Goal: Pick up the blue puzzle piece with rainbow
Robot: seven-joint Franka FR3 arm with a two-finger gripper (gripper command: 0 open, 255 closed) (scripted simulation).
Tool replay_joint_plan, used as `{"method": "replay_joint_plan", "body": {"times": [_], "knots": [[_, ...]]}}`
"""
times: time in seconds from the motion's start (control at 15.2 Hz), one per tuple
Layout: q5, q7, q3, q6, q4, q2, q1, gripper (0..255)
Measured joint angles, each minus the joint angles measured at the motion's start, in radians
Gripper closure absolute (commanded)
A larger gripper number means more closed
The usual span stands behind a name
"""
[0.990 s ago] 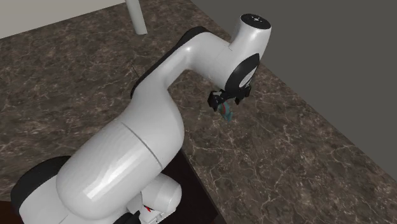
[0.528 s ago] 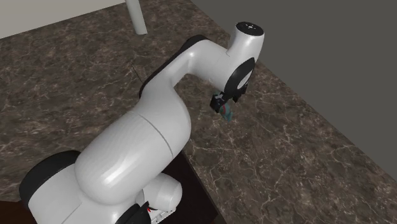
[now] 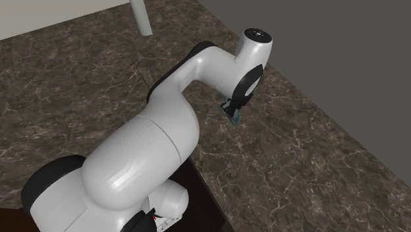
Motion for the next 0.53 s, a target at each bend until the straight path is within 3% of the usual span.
{"method": "replay_joint_plan", "body": {"times": [0.53], "knots": [[0.001,0.002,0.006,-0.031,0.024,-0.007,0.001,255]]}}
